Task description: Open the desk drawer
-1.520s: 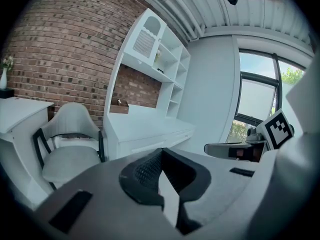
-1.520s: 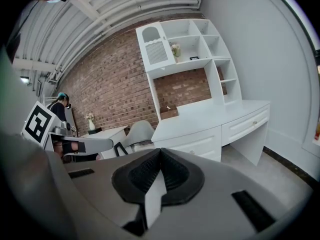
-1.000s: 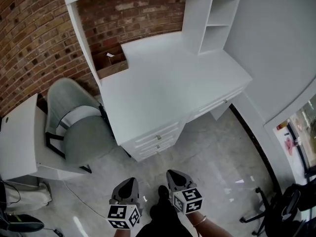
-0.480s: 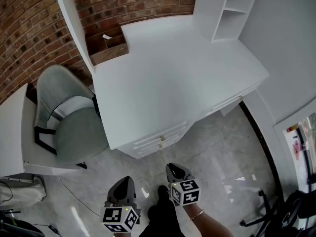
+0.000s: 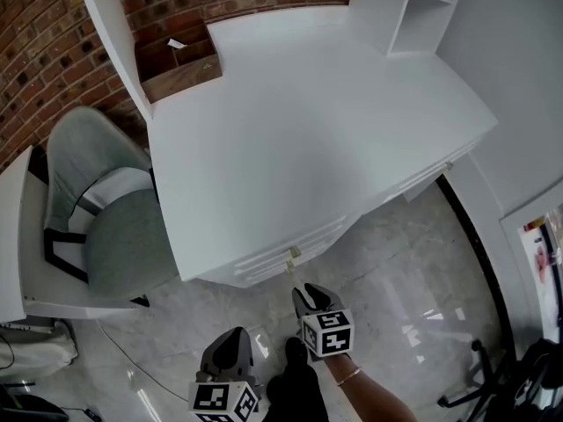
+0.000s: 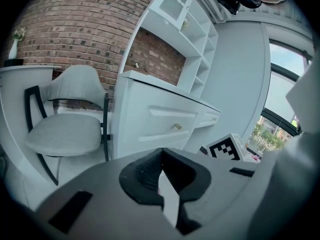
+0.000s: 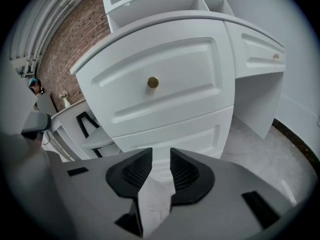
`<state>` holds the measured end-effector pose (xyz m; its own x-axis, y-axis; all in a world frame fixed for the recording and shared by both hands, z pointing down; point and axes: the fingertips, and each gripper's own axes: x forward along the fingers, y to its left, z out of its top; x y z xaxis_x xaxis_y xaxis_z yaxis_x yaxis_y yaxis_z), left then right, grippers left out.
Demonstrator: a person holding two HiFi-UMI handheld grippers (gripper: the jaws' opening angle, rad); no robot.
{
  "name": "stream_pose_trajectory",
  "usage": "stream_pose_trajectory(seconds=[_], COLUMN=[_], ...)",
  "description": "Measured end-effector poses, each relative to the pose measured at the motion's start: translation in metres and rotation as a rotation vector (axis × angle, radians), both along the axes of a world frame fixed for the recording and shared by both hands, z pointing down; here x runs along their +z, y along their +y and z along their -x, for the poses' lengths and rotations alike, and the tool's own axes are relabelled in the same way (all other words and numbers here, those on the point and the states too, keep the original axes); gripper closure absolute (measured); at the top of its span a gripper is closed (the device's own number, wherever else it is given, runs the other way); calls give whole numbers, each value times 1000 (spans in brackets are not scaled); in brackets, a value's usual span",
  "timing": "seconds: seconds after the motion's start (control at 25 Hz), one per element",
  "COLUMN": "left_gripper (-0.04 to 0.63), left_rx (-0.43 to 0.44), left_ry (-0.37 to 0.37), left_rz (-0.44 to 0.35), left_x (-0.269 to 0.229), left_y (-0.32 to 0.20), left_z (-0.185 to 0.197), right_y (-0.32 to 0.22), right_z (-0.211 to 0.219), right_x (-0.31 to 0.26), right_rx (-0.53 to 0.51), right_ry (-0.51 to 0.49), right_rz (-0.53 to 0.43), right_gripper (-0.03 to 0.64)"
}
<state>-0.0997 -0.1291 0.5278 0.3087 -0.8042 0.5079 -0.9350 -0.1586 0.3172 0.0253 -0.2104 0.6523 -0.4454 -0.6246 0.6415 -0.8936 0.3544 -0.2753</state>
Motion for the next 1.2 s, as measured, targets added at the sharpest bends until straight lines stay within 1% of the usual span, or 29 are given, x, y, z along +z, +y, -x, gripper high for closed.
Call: stream_pose_trajectory(seconds=[0.12,0.48,0.68,0.92,1.2], left_gripper=[586,586,586,586,586], left_rx=[1,3,1,-9,-17], left_ry=[-3,19,29,37,36], left_rz=[6,-6,-2,7,4], left_x=[19,61,81,97,108], left_y=[0,-2,3,6,-1], left_z=[0,-5,-4,2,11], right_y=[-10,-18,-29,-44,-58], right_z=[-4,-5,5,14,18], right_x=[21,72,89,107,127], right_rx=[1,-75,-97,-151,-170], right_ry=[21,135,159,236,269], right_rz=[0,-8,-22,-35,-17], right_gripper=[512,486,466,443,434])
